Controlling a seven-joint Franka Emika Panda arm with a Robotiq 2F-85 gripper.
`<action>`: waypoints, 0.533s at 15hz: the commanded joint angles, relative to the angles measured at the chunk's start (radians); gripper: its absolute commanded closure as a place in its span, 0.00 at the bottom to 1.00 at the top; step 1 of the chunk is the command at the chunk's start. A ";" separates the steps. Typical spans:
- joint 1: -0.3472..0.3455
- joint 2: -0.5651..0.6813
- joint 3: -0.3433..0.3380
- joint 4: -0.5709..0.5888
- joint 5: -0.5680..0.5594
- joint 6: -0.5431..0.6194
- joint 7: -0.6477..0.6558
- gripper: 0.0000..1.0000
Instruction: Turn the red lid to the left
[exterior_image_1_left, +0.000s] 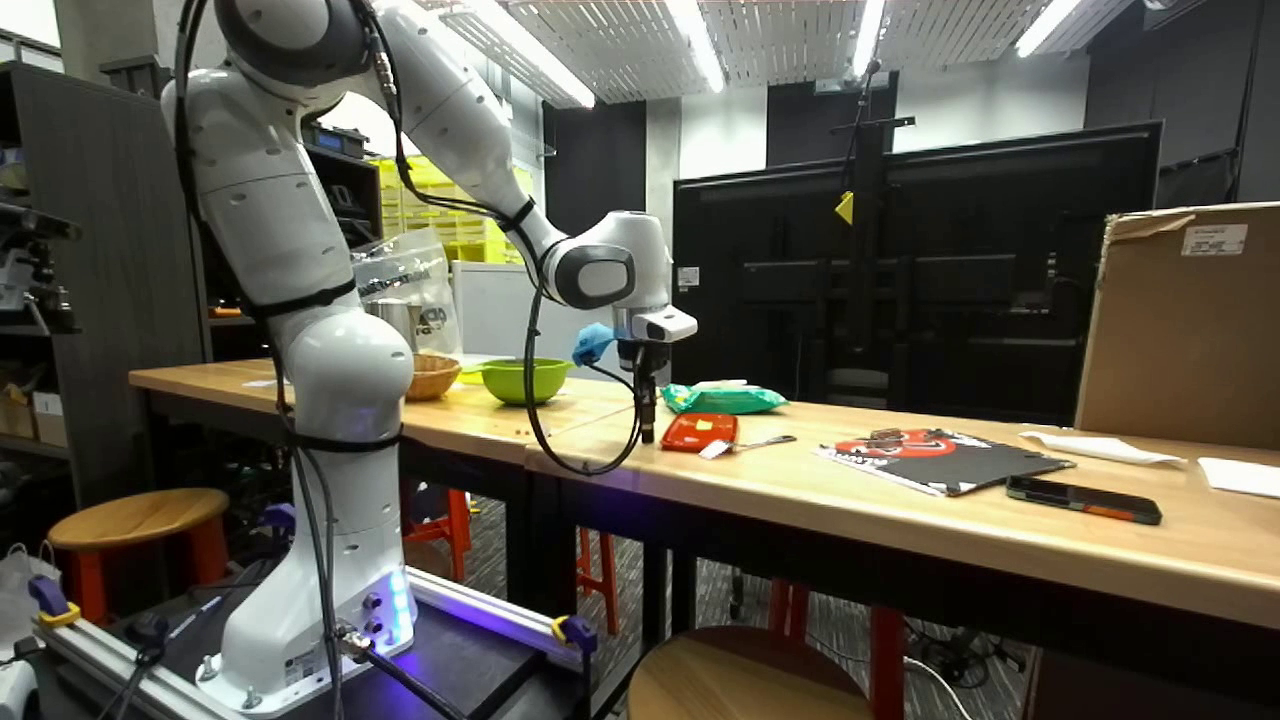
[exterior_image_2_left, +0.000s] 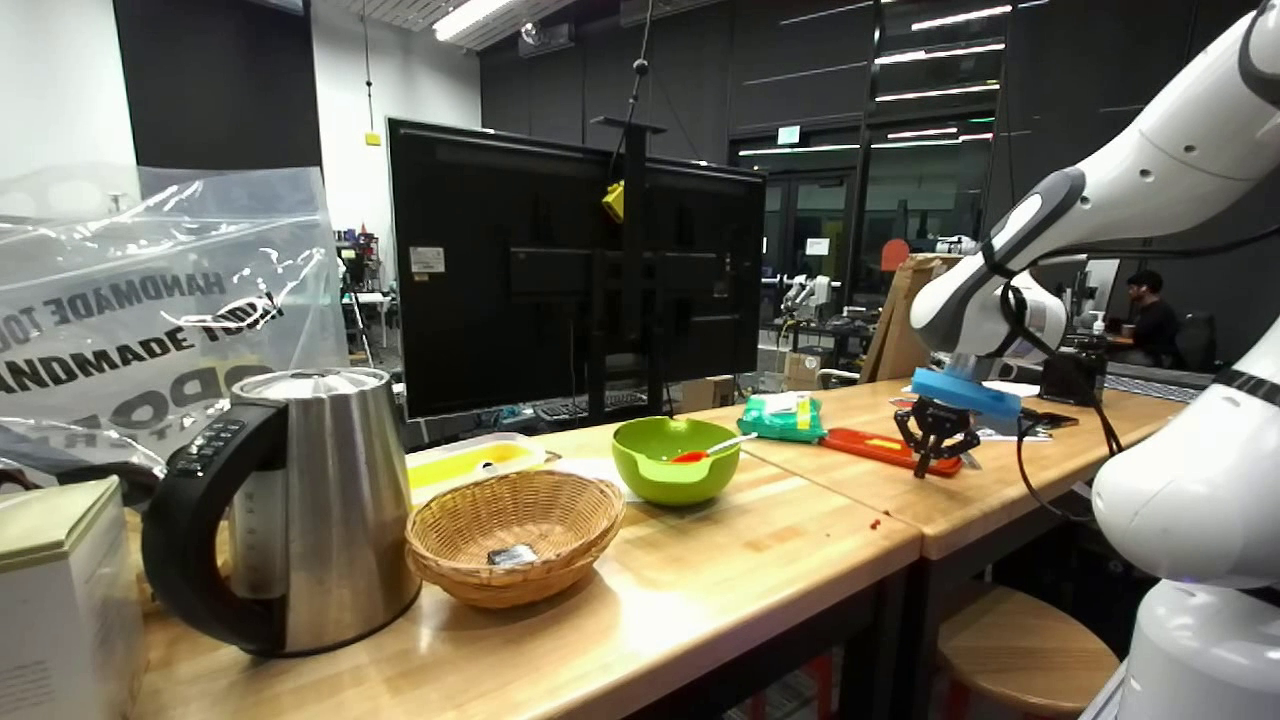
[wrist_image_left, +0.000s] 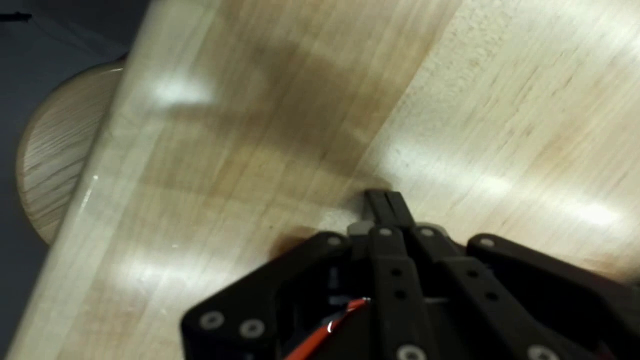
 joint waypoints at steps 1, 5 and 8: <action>-0.006 0.016 -0.023 0.020 0.027 0.008 -0.027 1.00; -0.002 0.042 -0.048 0.056 0.044 0.016 -0.037 1.00; -0.003 0.060 -0.058 0.091 0.053 0.022 -0.041 1.00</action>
